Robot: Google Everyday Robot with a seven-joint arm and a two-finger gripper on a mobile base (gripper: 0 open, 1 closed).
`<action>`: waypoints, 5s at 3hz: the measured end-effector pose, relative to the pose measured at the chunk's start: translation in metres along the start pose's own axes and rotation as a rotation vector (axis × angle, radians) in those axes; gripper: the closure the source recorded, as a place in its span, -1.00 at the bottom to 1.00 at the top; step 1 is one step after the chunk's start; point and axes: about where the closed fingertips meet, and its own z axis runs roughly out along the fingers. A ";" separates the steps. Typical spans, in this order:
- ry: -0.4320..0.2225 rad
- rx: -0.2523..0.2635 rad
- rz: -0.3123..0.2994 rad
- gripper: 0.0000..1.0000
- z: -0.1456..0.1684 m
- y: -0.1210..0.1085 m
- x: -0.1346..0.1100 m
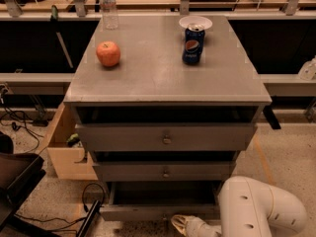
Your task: Close bottom drawer
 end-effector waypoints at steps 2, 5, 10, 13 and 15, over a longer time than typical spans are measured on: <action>-0.019 0.005 0.001 1.00 0.013 -0.008 0.000; -0.031 0.008 0.004 1.00 0.020 -0.013 0.000; -0.033 0.008 0.003 -0.22 0.021 -0.013 -0.001; -0.036 0.008 0.002 -1.00 0.016 -0.001 -0.006; -0.036 0.008 0.002 -0.20 0.016 0.000 -0.006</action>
Offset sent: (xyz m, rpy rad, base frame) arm 0.0315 0.0143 -0.0051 0.0374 -0.0181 0.0092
